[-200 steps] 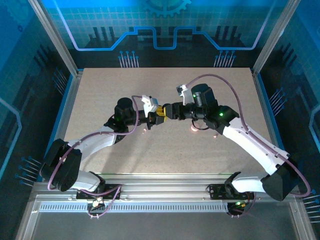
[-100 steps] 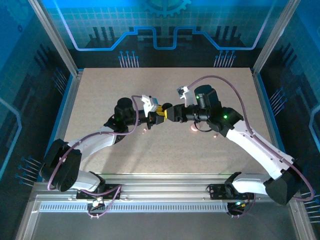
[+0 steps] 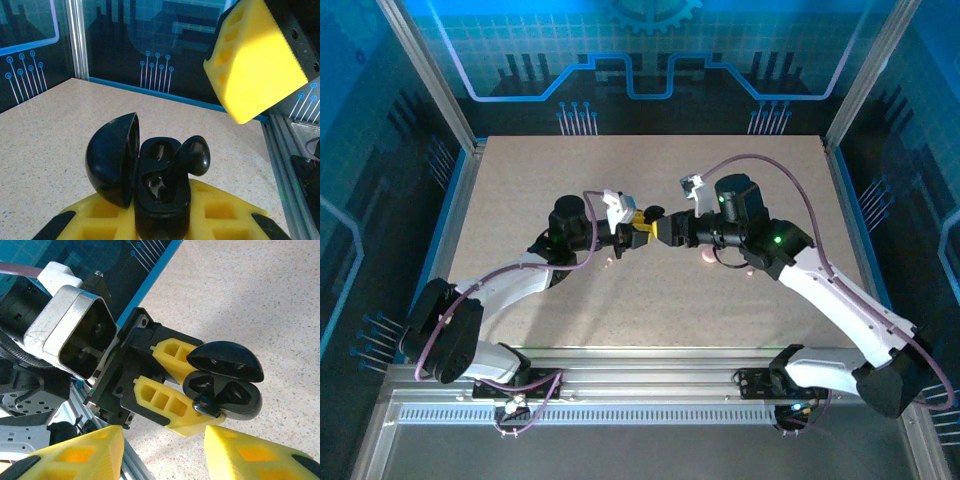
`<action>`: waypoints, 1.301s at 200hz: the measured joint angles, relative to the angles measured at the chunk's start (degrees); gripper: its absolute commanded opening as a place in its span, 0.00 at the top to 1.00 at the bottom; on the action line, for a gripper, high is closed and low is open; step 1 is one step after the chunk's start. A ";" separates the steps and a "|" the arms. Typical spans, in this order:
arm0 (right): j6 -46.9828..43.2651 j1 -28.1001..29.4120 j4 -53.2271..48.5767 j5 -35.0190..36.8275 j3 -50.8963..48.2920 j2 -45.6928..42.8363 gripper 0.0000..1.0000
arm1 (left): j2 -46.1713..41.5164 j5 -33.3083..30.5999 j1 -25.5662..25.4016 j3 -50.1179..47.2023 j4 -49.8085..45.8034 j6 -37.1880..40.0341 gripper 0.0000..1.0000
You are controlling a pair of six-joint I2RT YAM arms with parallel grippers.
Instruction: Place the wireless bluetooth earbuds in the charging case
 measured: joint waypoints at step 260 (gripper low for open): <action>-0.09 0.33 4.48 -3.10 1.77 7.21 0.58 | 0.00 -0.63 -0.02 0.00 -0.24 0.02 0.81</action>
